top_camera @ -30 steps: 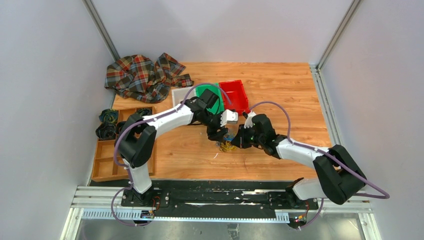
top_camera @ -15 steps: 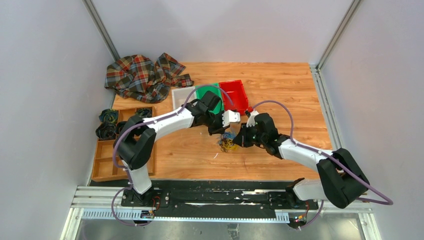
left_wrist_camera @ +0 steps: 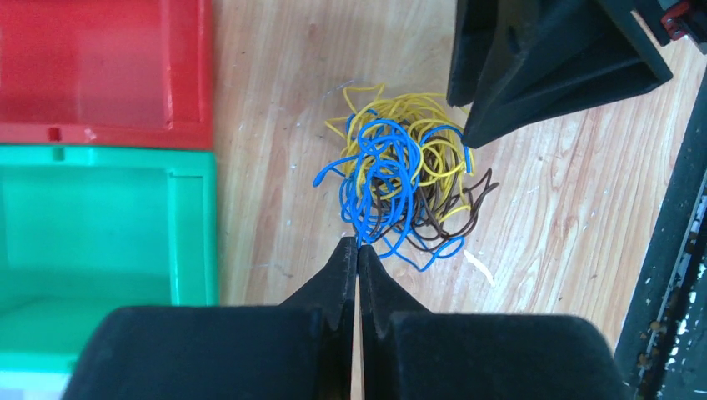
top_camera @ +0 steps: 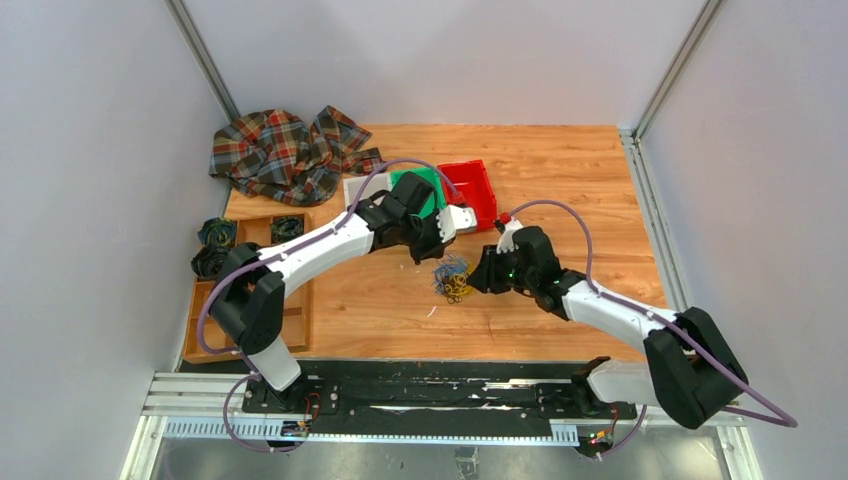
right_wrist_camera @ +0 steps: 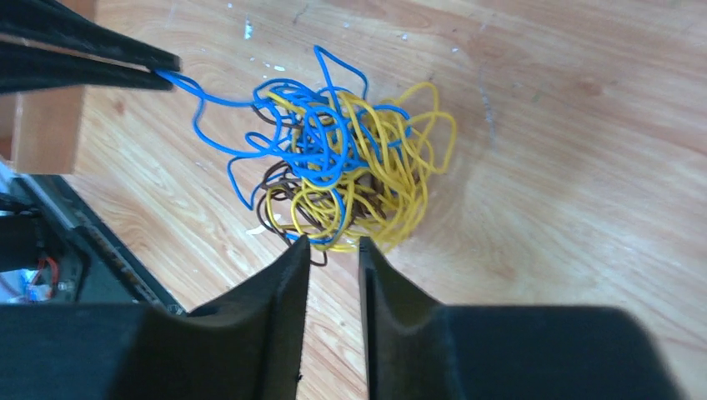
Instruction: Untangle the cables
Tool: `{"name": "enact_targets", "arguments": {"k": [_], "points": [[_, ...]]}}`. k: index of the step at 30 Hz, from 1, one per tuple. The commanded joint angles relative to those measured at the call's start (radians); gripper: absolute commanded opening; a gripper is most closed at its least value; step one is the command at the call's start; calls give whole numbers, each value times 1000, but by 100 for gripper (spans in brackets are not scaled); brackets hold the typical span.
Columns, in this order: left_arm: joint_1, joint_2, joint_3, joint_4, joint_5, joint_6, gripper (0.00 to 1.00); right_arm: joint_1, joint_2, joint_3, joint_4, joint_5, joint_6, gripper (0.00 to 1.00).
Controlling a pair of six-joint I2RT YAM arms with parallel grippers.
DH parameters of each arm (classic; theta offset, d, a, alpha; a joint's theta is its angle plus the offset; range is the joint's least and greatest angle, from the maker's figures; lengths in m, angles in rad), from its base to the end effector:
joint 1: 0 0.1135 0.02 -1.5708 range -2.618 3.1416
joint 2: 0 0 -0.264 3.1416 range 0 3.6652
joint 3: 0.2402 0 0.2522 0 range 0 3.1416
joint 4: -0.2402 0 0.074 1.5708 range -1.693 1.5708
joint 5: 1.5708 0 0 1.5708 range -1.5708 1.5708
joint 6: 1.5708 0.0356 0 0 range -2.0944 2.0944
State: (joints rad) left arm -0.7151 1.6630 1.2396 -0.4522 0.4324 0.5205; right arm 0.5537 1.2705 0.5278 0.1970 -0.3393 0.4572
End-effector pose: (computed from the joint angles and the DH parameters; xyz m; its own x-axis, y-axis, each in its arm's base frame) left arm 0.2623 -0.2476 0.2488 -0.1062 0.6902 -0.7158 0.9807 0.1916 0.0394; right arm 0.2106 0.1441 0.1884 -0.7218 0.0432 -0.6907 -0.4672 0.7060 0.5323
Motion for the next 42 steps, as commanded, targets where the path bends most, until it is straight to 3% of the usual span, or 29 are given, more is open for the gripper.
{"name": "enact_targets", "arguments": {"k": [1, 4, 7, 20, 36, 42], "points": [[-7, -48, 82, -113, -76, -114, 1, -9, -89, 18, -84, 121, -33, 35], [-7, -63, 119, -209, -32, -163, 1, 2, -184, 45, -133, 215, -57, 51], [-7, -105, 120, -219, 23, -215, 1, 33, -246, 91, -160, 251, -99, 55], [-10, -206, 211, -290, 74, -271, 1, 211, -152, 279, -130, 265, -170, 56], [-12, -259, 348, -413, 177, -262, 1, 223, 25, 279, 80, 321, -93, 55], [-12, -250, 496, -473, 149, -248, 1, 226, 146, 246, 116, 352, -66, 54]]}}
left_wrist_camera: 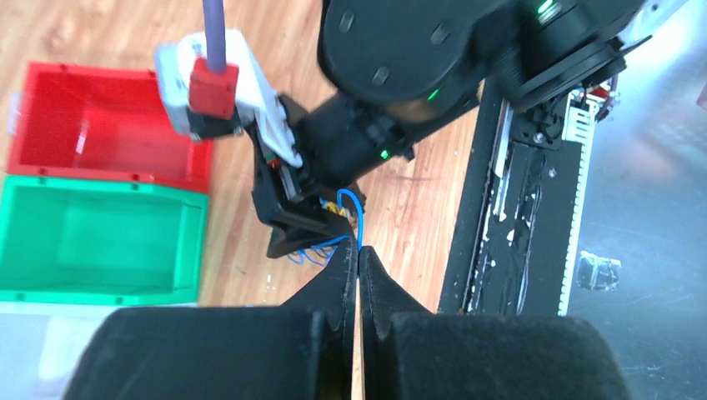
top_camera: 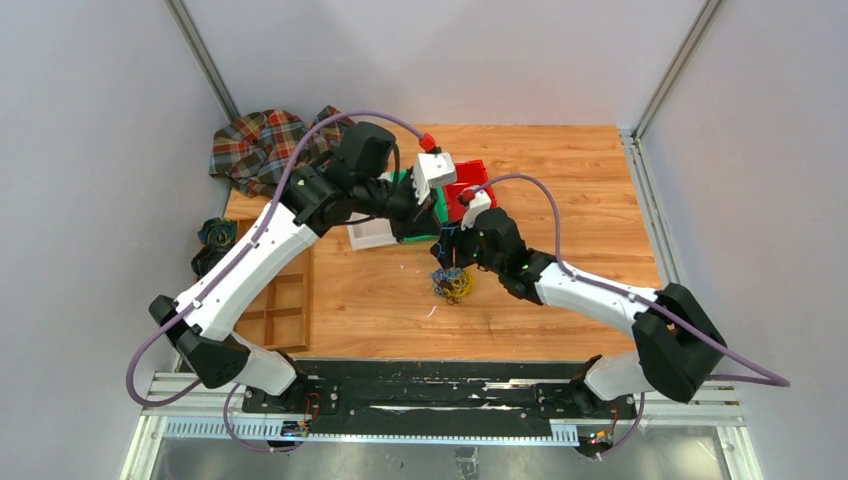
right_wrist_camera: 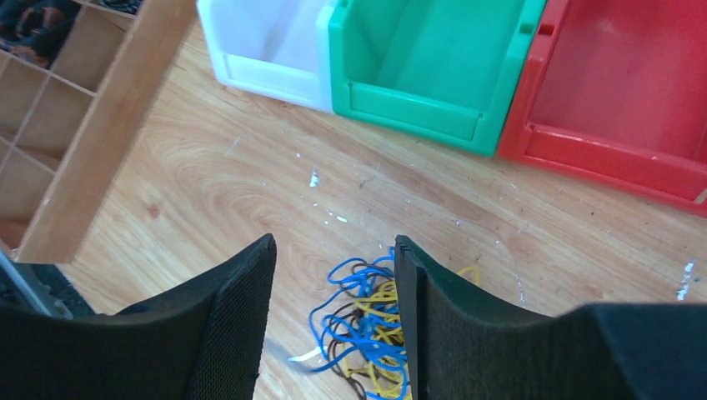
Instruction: Untangle the cables
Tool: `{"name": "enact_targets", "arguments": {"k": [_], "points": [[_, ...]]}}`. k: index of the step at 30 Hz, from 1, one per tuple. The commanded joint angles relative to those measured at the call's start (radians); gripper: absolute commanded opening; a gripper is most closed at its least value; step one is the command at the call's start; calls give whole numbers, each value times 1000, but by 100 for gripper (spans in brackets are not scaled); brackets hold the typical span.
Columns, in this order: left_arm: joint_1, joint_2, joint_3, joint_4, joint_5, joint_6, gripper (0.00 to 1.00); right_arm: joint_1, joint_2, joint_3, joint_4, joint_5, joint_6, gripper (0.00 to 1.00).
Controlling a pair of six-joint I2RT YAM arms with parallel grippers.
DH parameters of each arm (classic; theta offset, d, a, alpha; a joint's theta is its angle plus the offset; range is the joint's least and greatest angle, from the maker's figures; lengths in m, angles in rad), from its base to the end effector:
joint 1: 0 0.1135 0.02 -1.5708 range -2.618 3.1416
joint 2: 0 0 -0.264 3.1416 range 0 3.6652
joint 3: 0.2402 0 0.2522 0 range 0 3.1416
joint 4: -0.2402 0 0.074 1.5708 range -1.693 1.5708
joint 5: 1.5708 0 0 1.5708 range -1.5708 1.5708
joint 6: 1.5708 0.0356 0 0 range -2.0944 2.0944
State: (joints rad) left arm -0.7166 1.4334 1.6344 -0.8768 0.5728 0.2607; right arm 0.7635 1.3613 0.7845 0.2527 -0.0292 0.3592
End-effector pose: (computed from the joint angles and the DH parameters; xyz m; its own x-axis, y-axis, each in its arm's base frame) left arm 0.2082 -0.2070 0.4177 -0.2313 0.4887 -0.8412 0.9630 0.2380 -0.1265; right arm 0.2211 0.2130 0.2535 -0.4654 0.0410 -0.8842 -0.5849 0.7355 0.3419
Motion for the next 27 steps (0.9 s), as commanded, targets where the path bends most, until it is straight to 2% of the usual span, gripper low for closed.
{"name": "enact_targets", "arguments": {"k": [1, 13, 20, 24, 27], "points": [[-10, -23, 128, -56, 2, 14, 1, 17, 67, -21, 67, 47, 36, 54], [-9, 3, 507, -99, -134, 47, 0, 17, 95, -101, 61, 89, 43, 52], [-10, -14, 517, -98, -175, 70, 0, 25, -108, -190, 42, 124, -3, 53], [-11, -14, 517, -99, -186, 79, 0, 74, -256, -247, 154, 98, -105, 56], [-11, -11, 515, -99, -200, 92, 0, 118, -323, -217, 178, 55, -153, 59]]}}
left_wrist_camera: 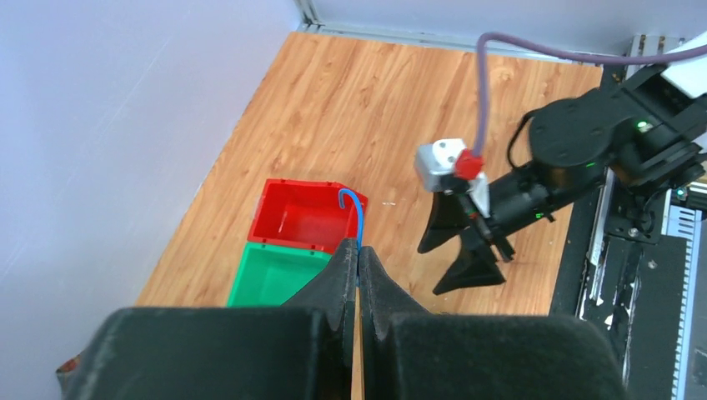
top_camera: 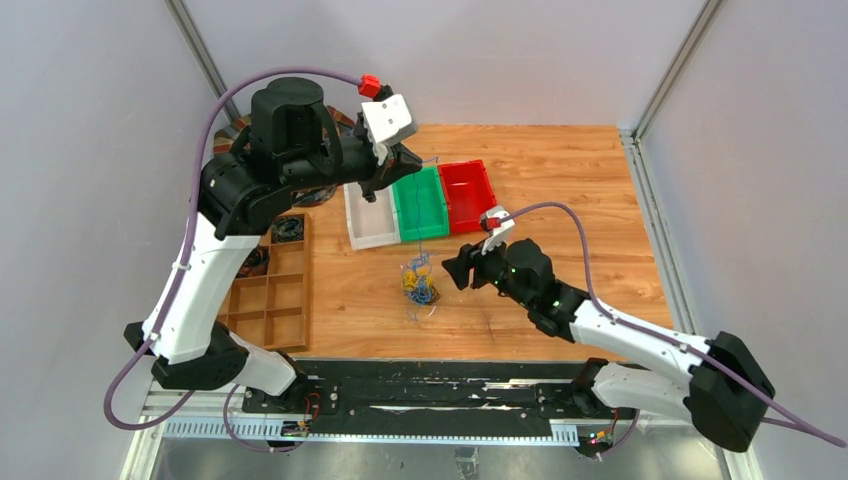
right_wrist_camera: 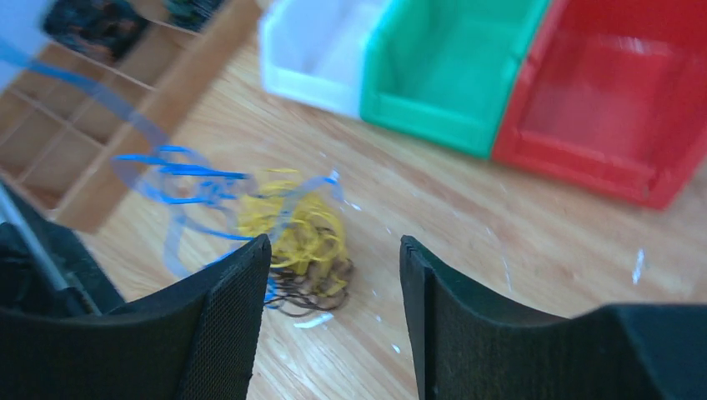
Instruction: Untangle the cables
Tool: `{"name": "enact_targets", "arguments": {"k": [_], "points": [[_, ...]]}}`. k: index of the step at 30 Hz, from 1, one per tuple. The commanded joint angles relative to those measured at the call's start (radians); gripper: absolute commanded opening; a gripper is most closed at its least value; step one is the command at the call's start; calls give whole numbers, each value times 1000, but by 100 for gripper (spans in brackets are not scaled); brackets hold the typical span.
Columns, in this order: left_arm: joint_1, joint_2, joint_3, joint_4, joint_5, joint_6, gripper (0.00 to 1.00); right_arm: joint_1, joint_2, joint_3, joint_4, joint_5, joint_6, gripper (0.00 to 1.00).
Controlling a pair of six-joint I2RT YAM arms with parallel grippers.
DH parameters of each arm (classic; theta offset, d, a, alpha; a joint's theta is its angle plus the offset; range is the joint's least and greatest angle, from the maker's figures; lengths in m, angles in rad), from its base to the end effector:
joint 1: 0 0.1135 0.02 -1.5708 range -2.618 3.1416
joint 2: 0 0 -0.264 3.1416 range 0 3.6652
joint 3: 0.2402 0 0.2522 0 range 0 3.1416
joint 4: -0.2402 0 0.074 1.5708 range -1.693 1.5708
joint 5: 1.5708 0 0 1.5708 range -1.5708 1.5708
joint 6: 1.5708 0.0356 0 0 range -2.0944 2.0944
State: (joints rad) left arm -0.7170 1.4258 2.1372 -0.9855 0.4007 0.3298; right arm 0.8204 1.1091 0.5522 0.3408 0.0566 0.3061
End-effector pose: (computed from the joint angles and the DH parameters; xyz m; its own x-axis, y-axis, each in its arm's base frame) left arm 0.1650 -0.1623 0.5512 0.0946 0.3131 -0.9450 0.9063 0.3656 0.2119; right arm 0.1713 0.1808 0.2478 -0.3481 0.0678 -0.9350 -0.6163 0.7350 0.2828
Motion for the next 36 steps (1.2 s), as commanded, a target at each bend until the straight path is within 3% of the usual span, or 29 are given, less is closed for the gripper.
{"name": "enact_targets", "arguments": {"k": [1, 5, 14, 22, 32, 36], "points": [[-10, -2, 13, 10, -27, 24, 0, 82, -75, 43, 81, -35, -121, 59], [-10, 7, 24, 10, -14, 16, 0, 147, -18, 163, 52, 1, -186, 59], [-10, -6, 60, 8, 2, 16, 0, 145, 243, 320, 94, 77, -199, 53], [-10, -21, 136, 8, -28, 43, 0, 140, 359, 238, 180, 109, -140, 37], [-10, 19, 363, 18, -176, 137, 0, 138, 417, 103, 219, 187, -74, 34], [-10, -8, 374, 117, -262, 196, 0, 128, 414, 54, 231, 218, -46, 34]]}}
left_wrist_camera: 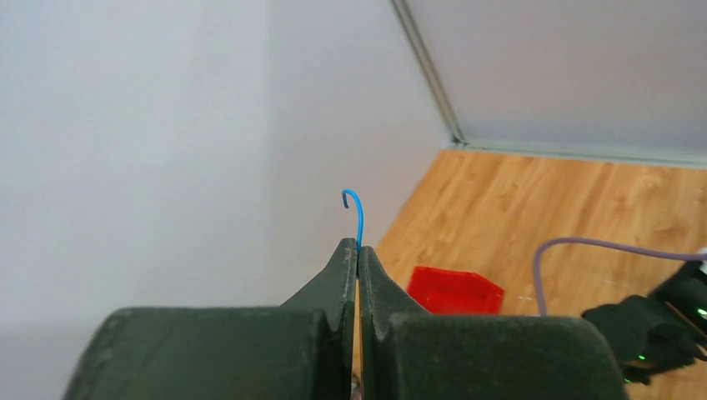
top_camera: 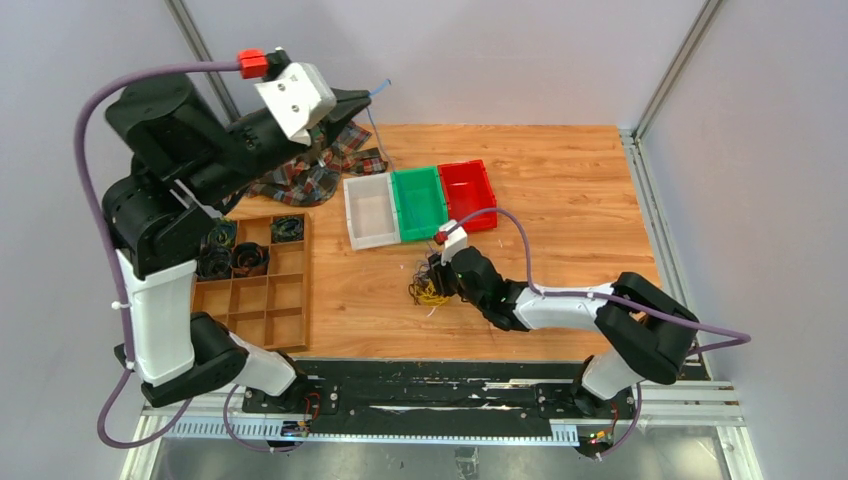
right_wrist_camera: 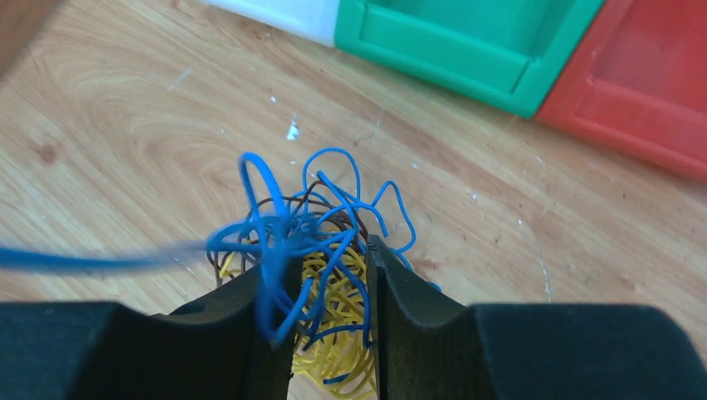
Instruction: Untangle the cables
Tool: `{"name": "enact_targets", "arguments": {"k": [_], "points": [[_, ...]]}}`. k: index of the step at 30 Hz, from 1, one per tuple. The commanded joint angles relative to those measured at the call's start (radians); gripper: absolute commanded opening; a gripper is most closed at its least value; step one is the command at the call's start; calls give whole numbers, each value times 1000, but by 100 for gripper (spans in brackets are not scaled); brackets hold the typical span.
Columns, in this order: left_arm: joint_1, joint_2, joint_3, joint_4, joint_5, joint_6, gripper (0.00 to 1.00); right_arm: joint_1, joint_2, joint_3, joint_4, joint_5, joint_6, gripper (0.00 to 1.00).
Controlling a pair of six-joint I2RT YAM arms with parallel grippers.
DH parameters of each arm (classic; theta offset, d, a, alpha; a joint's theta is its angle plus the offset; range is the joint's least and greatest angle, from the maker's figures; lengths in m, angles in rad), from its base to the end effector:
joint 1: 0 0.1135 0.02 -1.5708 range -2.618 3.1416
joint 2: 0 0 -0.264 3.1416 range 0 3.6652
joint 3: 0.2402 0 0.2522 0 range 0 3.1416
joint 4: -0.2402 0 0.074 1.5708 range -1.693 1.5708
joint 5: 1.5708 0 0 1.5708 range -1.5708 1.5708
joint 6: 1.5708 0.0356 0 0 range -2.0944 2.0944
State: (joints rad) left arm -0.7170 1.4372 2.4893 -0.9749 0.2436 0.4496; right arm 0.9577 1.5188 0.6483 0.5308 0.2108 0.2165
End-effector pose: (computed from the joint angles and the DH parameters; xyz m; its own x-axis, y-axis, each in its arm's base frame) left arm 0.1168 -0.1132 0.6260 0.4083 0.2036 -0.8899 0.7123 0.5385 0.4501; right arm 0.1860 0.2514 0.1922 -0.3347 -0.1106 -0.9358 -0.6290 0.7657 0.1344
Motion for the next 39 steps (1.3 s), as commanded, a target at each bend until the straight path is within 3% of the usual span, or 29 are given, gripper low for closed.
{"name": "enact_targets", "arguments": {"k": [1, 9, 12, 19, 24, 32, 39], "points": [[-10, -30, 16, 137, -124, 88, 0, -11, 1, -53, 41, 68, 47, 34], [-10, -90, -58, 482, -349, 161, 0, -29, -24, -122, 38, 85, 71, 35], [-10, -101, -77, 433, -307, 162, 0, -31, -43, -122, 23, 87, 75, 37], [-10, -214, -350, 411, -281, 120, 0, -35, -162, -72, -85, 78, 56, 49], [-10, -235, -441, 385, -267, 89, 0, -36, -277, -29, -146, 99, 32, 59], [-10, -187, -464, 301, -159, -31, 0, -38, -298, 143, -156, 48, 1, 62], [-10, -132, -457, 228, -161, -44, 1, -50, -263, 243, -163, 18, -5, 61]]}}
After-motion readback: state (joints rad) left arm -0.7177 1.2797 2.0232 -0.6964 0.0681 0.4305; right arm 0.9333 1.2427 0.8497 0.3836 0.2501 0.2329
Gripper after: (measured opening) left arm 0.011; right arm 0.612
